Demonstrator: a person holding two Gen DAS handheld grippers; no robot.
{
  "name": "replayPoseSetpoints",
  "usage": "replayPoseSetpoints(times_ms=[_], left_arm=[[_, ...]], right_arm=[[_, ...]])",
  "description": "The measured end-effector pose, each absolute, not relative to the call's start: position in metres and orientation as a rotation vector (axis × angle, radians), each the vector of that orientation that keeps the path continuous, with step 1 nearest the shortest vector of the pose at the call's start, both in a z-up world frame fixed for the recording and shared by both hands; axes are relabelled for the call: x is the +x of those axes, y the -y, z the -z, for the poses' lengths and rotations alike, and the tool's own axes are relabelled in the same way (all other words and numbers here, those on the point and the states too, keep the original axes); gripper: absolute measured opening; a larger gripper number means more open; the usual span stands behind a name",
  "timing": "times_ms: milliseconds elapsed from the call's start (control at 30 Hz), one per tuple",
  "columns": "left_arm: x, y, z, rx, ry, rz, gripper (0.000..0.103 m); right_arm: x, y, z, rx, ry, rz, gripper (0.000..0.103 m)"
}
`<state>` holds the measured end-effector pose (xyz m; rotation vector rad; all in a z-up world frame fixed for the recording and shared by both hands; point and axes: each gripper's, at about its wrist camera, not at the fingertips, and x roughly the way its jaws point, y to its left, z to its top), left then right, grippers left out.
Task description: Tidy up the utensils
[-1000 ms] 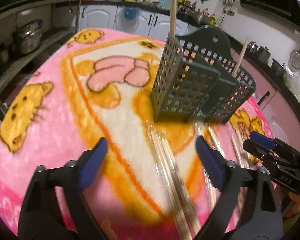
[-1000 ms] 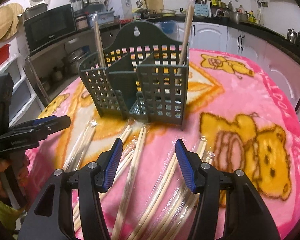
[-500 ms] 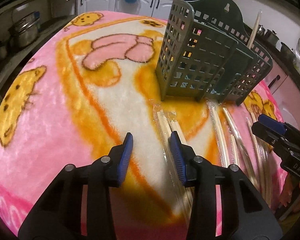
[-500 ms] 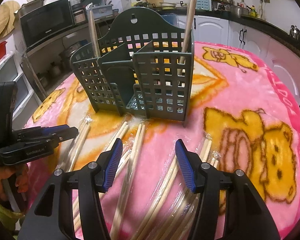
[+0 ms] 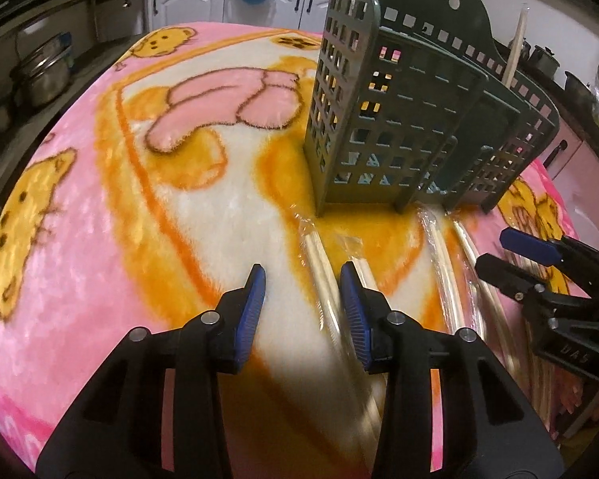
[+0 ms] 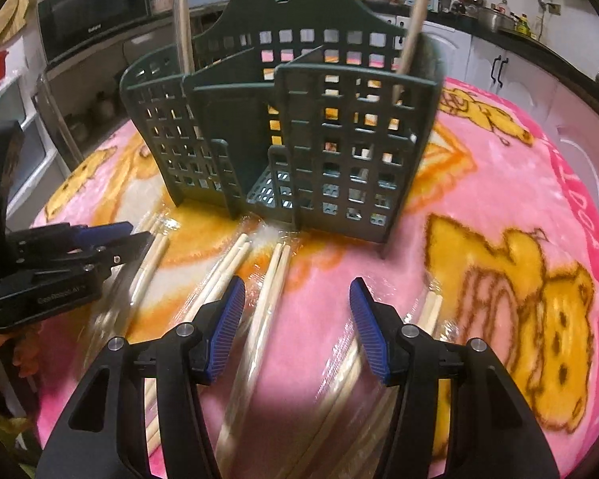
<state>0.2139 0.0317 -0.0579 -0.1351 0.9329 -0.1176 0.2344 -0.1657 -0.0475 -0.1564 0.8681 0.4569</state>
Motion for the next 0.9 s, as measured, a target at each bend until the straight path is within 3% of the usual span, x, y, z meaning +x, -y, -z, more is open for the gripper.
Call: replayPoseSetpoints(times_ms=[433, 700, 900], left_arm=[[0.237, -0.041, 0.058, -0.186, -0.944, 0.136, 0.031], [0.244, -0.048, 0.059, -0.205, -0.948, 0.138, 0.014], [0.243, -0.064, 0.06, -0.29, -0.954, 0.164, 0.006]], right_arm=[[0.257, 0.145, 0.058, -0.175, -0.918, -0.43, 0.032], [0.264, 0.143, 0.056, -0.134, -0.926, -0.44, 0.01], [0.26, 0.155, 0.05, -0.06, -0.922, -0.469, 0.009]])
